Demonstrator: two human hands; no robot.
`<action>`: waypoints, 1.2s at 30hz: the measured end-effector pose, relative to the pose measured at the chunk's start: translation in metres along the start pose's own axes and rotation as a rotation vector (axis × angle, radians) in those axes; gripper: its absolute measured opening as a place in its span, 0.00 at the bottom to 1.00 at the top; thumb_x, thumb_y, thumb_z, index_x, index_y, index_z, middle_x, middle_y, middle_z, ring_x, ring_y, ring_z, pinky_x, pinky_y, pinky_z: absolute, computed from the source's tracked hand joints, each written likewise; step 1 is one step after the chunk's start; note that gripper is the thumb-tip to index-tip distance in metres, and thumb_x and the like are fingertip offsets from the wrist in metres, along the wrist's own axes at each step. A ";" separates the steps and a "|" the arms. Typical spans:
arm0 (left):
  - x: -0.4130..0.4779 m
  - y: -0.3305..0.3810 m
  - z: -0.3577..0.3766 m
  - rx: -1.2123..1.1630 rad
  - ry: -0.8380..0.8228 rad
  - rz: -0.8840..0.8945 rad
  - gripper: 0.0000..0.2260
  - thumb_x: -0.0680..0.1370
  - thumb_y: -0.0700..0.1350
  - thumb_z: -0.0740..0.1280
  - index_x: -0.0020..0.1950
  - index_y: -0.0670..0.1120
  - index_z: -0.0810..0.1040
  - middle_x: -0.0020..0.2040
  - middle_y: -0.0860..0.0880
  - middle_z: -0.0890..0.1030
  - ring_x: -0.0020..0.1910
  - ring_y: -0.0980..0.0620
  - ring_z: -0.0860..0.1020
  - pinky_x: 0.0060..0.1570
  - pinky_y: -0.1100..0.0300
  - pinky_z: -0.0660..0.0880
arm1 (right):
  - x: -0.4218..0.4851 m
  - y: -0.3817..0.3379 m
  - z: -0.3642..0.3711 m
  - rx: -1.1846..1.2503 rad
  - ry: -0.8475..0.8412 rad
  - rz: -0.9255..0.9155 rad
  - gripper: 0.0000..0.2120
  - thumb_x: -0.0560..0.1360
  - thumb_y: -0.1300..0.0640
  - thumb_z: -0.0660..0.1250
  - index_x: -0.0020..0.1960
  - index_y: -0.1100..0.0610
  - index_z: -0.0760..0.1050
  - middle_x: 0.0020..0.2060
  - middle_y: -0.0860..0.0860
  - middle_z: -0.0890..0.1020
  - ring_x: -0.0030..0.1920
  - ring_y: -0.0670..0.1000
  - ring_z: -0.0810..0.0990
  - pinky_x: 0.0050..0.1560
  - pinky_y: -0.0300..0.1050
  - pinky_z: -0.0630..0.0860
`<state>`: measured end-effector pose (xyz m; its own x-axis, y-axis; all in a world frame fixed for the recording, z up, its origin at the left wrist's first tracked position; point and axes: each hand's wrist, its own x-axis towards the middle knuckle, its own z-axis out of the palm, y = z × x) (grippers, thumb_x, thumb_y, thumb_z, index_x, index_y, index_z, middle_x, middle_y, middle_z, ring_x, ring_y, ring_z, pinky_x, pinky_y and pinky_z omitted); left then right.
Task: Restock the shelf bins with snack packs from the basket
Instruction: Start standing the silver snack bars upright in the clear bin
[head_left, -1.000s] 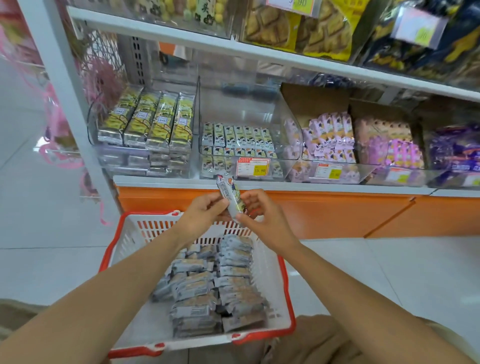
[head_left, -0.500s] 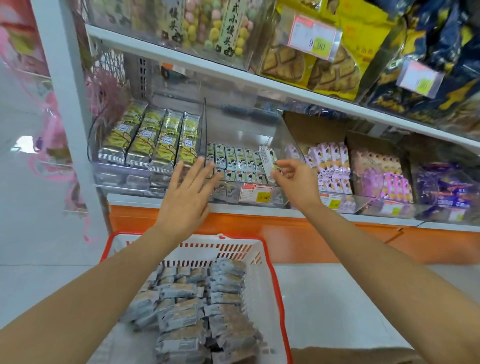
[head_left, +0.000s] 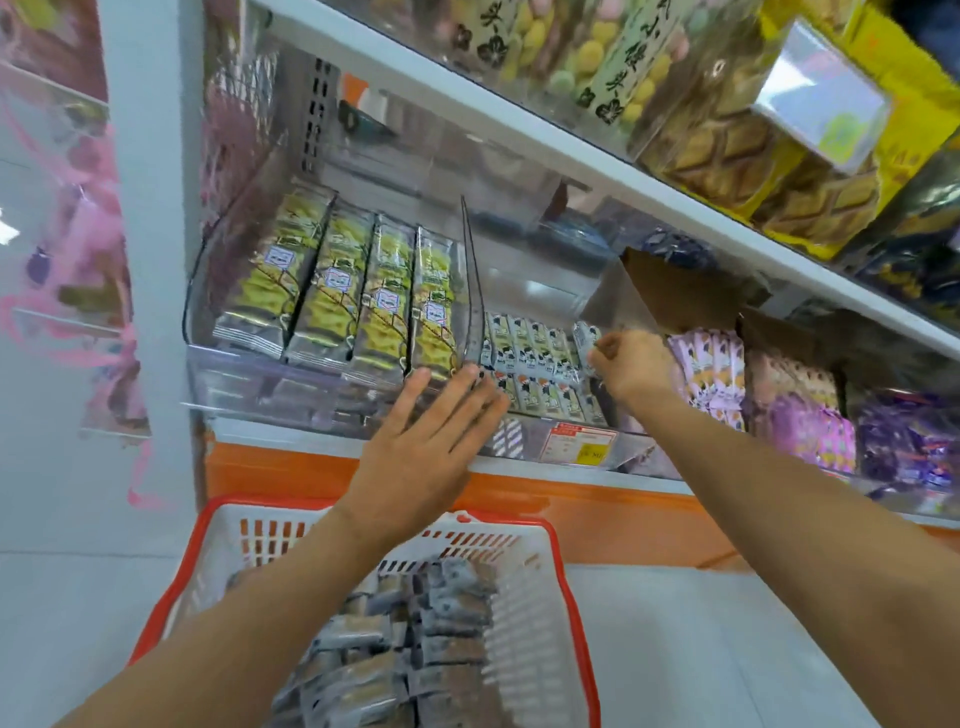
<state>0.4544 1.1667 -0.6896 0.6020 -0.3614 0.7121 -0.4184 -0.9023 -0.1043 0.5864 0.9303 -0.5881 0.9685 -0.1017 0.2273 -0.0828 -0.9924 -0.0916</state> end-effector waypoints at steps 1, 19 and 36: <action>0.000 -0.001 0.002 -0.003 0.014 0.004 0.27 0.75 0.43 0.55 0.75 0.44 0.66 0.74 0.45 0.70 0.76 0.45 0.59 0.76 0.43 0.38 | 0.004 -0.001 0.003 -0.026 -0.002 0.000 0.09 0.77 0.56 0.68 0.50 0.60 0.84 0.45 0.60 0.85 0.47 0.59 0.82 0.52 0.54 0.79; 0.000 -0.001 0.002 0.016 -0.015 0.019 0.28 0.75 0.43 0.60 0.76 0.43 0.65 0.74 0.45 0.69 0.77 0.45 0.58 0.76 0.43 0.40 | 0.021 -0.004 0.022 -0.201 -0.079 0.007 0.07 0.75 0.65 0.66 0.48 0.62 0.83 0.42 0.61 0.84 0.44 0.59 0.83 0.46 0.50 0.80; -0.006 0.028 -0.023 -0.007 -0.160 -0.014 0.31 0.73 0.43 0.59 0.76 0.41 0.63 0.75 0.42 0.64 0.73 0.41 0.62 0.75 0.44 0.50 | -0.073 -0.015 -0.040 0.564 0.000 -0.370 0.09 0.76 0.58 0.70 0.55 0.55 0.82 0.47 0.49 0.84 0.45 0.44 0.81 0.47 0.37 0.78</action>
<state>0.4232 1.1487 -0.6809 0.7084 -0.3823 0.5933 -0.4135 -0.9060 -0.0900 0.5073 0.9501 -0.5648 0.9095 0.2377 0.3410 0.3896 -0.7736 -0.4998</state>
